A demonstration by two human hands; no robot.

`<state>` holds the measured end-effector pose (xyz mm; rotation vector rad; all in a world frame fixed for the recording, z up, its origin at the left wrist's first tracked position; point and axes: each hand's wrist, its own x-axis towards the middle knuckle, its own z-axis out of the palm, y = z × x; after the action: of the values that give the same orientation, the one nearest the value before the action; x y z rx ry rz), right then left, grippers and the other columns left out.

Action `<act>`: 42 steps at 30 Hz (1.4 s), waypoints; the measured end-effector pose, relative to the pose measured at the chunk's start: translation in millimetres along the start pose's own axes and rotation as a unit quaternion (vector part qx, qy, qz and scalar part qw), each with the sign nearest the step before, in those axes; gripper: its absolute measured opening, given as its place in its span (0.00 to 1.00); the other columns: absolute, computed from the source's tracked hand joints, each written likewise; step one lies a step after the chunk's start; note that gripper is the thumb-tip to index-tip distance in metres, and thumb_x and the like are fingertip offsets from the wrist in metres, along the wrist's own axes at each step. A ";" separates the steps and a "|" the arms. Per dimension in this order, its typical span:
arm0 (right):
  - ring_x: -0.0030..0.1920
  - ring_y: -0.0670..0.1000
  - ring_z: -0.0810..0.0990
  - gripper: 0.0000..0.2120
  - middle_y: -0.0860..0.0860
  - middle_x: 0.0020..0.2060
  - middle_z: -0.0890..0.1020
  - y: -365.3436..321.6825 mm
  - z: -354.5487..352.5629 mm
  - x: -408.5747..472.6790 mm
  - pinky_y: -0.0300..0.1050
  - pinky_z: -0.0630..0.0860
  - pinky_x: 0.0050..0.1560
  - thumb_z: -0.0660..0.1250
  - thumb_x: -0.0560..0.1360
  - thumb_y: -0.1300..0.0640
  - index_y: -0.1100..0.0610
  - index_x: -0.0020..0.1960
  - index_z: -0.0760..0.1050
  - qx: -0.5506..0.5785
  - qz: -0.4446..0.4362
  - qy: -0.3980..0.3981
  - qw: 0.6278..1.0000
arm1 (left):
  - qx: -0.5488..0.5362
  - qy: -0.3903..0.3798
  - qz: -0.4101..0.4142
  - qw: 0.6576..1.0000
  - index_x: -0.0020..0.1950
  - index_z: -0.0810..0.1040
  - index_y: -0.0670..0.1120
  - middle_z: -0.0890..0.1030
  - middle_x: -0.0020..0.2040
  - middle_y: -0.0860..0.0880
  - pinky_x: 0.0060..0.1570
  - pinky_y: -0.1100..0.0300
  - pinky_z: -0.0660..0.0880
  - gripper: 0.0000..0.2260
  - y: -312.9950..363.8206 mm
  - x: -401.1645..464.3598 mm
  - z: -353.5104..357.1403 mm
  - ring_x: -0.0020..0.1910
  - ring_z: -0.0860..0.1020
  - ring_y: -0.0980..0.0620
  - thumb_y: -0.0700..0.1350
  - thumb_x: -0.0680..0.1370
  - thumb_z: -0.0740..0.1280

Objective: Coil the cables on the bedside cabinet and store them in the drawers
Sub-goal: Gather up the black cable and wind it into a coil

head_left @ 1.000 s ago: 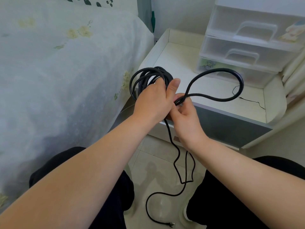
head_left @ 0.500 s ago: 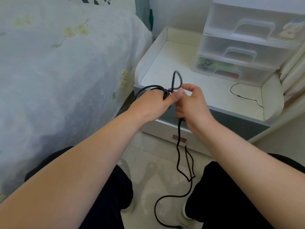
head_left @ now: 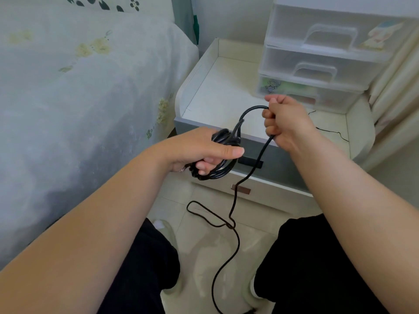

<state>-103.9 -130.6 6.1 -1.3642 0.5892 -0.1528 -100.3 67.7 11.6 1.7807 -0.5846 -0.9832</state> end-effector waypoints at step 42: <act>0.22 0.49 0.64 0.13 0.48 0.19 0.64 2.0 -45.7 -30.9 0.44 0.76 0.39 0.59 0.80 0.56 0.59 0.40 0.74 -0.179 -0.050 -0.393 0.900 | 0.043 0.037 0.003 0.998 0.40 0.71 0.42 0.65 0.23 0.49 0.26 0.61 0.69 0.33 16.8 -6.6 11.1 0.20 0.63 0.52 0.72 0.68 0.50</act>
<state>-152.4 -156.7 9.7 -1.6583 -0.1492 0.4379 -112.4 60.0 27.2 1.8820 -0.5926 -0.8967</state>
